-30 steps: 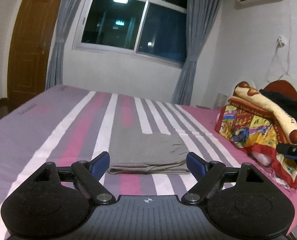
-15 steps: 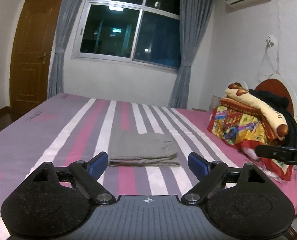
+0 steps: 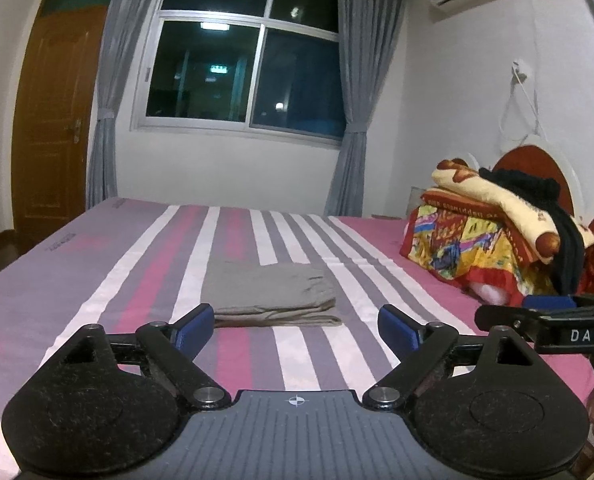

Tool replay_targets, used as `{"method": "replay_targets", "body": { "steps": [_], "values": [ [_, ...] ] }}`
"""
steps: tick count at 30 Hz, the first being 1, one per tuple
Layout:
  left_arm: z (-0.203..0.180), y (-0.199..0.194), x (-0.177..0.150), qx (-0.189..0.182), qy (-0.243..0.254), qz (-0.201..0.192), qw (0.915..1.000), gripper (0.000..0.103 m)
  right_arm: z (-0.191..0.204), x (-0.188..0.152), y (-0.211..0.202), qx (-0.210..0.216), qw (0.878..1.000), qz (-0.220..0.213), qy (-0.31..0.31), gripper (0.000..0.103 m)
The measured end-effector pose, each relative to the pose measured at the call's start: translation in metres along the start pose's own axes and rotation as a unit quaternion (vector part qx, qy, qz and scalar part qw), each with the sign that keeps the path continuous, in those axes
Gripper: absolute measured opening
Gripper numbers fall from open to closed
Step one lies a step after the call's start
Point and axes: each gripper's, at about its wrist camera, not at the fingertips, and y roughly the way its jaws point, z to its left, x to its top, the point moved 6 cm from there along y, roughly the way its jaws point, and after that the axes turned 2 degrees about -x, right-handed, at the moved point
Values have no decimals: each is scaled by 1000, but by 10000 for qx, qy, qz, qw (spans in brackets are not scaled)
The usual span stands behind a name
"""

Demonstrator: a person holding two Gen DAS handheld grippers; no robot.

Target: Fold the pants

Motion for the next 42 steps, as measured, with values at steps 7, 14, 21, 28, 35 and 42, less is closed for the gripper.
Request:
{"method": "replay_targets", "body": {
  "steps": [7, 14, 21, 28, 35, 42],
  "values": [
    [-3, -3, -4, -10, 40, 22, 10000, 89, 4, -10, 0, 37, 10000, 89, -14, 97],
    [-5, -2, -2, -37, 75, 17, 10000, 89, 3, -11, -2, 6, 10000, 47, 25, 97],
    [-7, -3, 0, -20, 95, -5, 10000, 89, 2, -10, -3, -6, 10000, 50, 41, 97],
    [-6, -2, 0, -19, 109, -7, 9999, 89, 3, -9, -3, 1, 10000, 53, 42, 97],
    [-7, -2, 0, -22, 112, -7, 9999, 89, 3, -7, -4, 14, 10000, 39, 41, 97],
    [-1, 0, 3, -52, 142, -6, 9999, 89, 2, -6, -5, 17, 10000, 34, 26, 97]
  ]
}}
